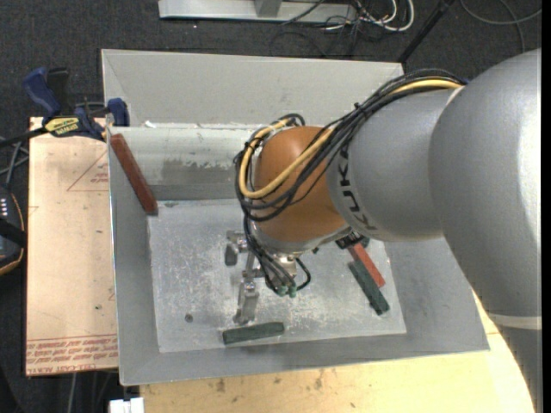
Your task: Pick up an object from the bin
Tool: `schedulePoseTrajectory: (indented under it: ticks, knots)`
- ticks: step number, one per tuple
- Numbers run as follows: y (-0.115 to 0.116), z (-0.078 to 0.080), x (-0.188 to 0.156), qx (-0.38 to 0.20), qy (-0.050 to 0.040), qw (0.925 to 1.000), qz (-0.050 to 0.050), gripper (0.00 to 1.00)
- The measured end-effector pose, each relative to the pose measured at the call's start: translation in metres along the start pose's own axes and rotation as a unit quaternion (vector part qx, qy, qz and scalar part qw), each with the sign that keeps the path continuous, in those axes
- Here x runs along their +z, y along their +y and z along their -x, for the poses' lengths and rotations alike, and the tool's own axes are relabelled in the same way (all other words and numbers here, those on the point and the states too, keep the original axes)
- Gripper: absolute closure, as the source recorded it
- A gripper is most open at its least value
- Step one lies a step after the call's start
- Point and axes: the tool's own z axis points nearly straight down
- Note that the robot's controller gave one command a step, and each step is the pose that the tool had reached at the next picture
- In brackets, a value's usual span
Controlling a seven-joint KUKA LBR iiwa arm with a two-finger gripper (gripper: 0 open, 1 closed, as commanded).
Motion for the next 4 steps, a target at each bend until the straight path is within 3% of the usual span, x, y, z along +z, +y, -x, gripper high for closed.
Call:
schedulePoseTrajectory:
  ticks: [1, 2, 3, 4]
  knots:
    - [-0.026, -0.002, 0.001, -0.062, -0.0070, 0.9980, 0.000, 0.00]
    - [-0.016, -0.033, 0.051, -0.171, -0.0048, 0.9853, 0.000, 1.00]
    - [-0.016, -0.033, 0.051, -0.171, -0.0048, 0.9853, 0.000, 1.00]
    - [-0.040, -0.002, -0.073, -0.194, -0.0058, 0.9810, 0.000, 1.00]
